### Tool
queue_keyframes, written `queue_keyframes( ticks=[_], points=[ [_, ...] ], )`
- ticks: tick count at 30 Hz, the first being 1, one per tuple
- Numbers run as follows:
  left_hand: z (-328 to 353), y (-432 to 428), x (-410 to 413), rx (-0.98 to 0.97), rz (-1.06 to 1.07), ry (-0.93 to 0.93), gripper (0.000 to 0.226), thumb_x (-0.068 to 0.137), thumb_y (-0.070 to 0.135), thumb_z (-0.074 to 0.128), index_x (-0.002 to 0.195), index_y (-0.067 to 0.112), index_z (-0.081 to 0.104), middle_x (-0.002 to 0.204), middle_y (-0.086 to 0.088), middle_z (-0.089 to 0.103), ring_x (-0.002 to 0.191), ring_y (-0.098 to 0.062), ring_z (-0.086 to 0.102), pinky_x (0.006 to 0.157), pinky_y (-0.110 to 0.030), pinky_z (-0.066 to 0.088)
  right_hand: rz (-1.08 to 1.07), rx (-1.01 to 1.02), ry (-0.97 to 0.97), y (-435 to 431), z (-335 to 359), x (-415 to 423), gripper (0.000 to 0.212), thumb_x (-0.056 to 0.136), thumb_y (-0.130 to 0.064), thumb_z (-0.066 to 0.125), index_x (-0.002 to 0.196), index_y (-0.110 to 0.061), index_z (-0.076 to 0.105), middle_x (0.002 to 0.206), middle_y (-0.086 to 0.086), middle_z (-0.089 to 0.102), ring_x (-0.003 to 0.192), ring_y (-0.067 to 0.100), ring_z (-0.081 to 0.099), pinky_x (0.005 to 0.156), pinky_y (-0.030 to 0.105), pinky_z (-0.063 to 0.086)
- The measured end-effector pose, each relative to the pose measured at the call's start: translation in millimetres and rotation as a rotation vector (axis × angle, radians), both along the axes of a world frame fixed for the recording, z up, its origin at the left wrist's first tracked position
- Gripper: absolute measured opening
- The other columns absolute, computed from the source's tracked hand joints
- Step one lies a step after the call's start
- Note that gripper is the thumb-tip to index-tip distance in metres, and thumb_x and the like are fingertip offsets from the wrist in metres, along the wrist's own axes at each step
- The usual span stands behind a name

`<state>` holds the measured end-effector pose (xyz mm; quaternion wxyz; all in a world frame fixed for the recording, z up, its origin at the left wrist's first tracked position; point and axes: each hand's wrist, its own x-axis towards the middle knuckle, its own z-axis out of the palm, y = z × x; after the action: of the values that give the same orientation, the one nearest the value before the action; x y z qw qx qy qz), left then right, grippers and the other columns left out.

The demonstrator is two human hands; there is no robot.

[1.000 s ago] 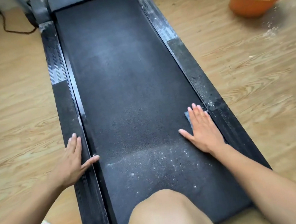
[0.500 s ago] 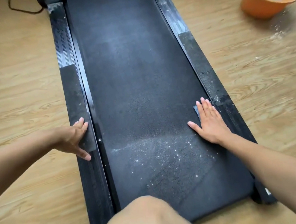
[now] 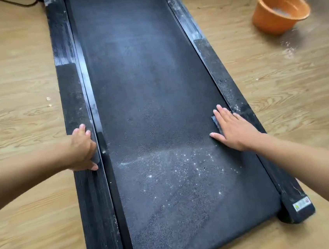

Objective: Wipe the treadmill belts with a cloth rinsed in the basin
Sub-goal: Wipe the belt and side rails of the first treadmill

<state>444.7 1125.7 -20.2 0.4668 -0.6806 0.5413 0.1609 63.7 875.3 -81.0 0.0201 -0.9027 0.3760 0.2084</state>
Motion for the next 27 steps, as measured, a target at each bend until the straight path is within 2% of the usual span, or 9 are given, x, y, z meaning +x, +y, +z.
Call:
queue_keyframes(
  ticks=[2,4,6,9,12,15,18,21,27],
  points=[
    [3.6,-4.6,6.0,0.010,-0.064,0.018,0.075,0.101,0.068,0.047,0.142,0.005,0.054,0.145,-0.017,0.053,0.139,-0.036,0.043,0.114,-0.037,0.040,0.109,-0.088,-0.039,-11.6,15.5,-5.8,0.088,0.098,-0.067,0.045,0.159,-0.005,0.028,0.172,0.016,0.015,0.158,0.029,0.023,0.123,0.046,0.032],
    [1.1,-12.6,8.2,0.008,-0.051,0.069,0.058,0.099,0.059,0.052,0.134,0.014,0.062,0.131,-0.007,0.064,0.125,-0.031,0.058,0.106,-0.038,0.051,0.100,-0.104,-0.053,-19.6,30.0,-1.2,0.055,0.091,-0.064,0.053,0.118,-0.016,0.051,0.135,0.009,0.048,0.130,0.032,0.053,0.097,0.048,0.052],
    [-3.7,-18.9,4.6,-0.082,-0.005,0.104,0.047,0.102,0.047,0.052,0.133,0.014,0.062,0.131,-0.006,0.066,0.124,-0.032,0.063,0.099,-0.038,0.056,-0.003,-0.041,0.050,-17.5,34.4,6.7,0.044,0.092,-0.066,0.050,0.091,-0.023,0.047,0.104,0.000,0.044,0.109,0.027,0.059,0.081,0.043,0.051],
    [-15.9,-1.7,-1.9,-0.205,0.026,0.081,0.052,0.106,0.045,0.043,0.138,0.008,0.059,0.144,-0.026,0.054,0.132,-0.042,0.055,0.101,-0.040,0.052,-0.020,-0.039,0.083,-9.5,17.9,9.3,0.037,0.095,-0.055,0.050,0.083,-0.020,0.052,0.104,0.006,0.053,0.101,0.032,0.065,0.075,0.039,0.046],
    [-23.7,28.3,14.1,-0.450,-0.131,0.032,0.082,0.096,0.059,0.060,0.140,-0.010,0.055,0.144,-0.039,0.049,0.124,-0.045,0.062,0.095,-0.042,0.057,-0.027,-0.098,0.037,-3.6,7.8,17.1,0.027,0.093,-0.038,0.051,0.089,-0.014,0.062,0.111,0.012,0.062,0.100,0.037,0.066,0.077,0.037,0.044],
    [-22.3,44.5,32.1,-0.429,0.128,0.236,0.070,0.102,0.049,0.050,0.152,0.002,0.038,0.166,-0.020,0.026,0.140,-0.035,0.052,0.107,-0.045,0.050,-0.146,-0.016,0.000,-1.9,14.8,26.2,0.024,0.089,-0.032,0.054,0.075,-0.013,0.057,0.087,0.010,0.060,0.082,0.036,0.061,0.065,0.035,0.039],
    [-12.7,44.6,27.3,-0.688,0.152,0.479,0.047,0.098,0.032,0.056,0.141,0.015,0.056,0.154,-0.002,0.050,0.133,-0.027,0.059,0.106,-0.042,0.051,-0.416,0.342,-0.449,21.6,25.9,49.2,0.029,0.085,-0.030,0.053,0.068,-0.007,0.055,0.068,0.008,0.065,0.073,0.037,0.065,0.063,0.039,0.050],
    [9.4,45.0,-9.3,-0.929,0.147,0.925,0.031,0.097,0.033,0.066,0.128,0.029,0.070,0.127,0.013,0.069,0.117,-0.011,0.067,0.099,-0.036,0.054,-0.625,0.831,-0.799,72.4,45.3,85.7,0.025,0.099,-0.012,0.046,0.083,-0.004,0.064,0.079,0.008,0.075,0.077,0.029,0.071,0.063,0.034,0.053],
    [57.0,51.5,-86.8,-1.075,0.278,1.349,0.029,0.089,0.046,0.080,0.110,0.027,0.070,0.107,0.013,0.069,0.106,-0.015,0.068,0.081,-0.027,0.054,-0.683,1.534,-0.972,149.1,96.8,115.2,0.033,0.100,-0.022,0.044,0.114,0.000,0.064,0.104,0.021,0.071,0.076,0.024,0.068,0.068,0.030,0.050]
  ],
)
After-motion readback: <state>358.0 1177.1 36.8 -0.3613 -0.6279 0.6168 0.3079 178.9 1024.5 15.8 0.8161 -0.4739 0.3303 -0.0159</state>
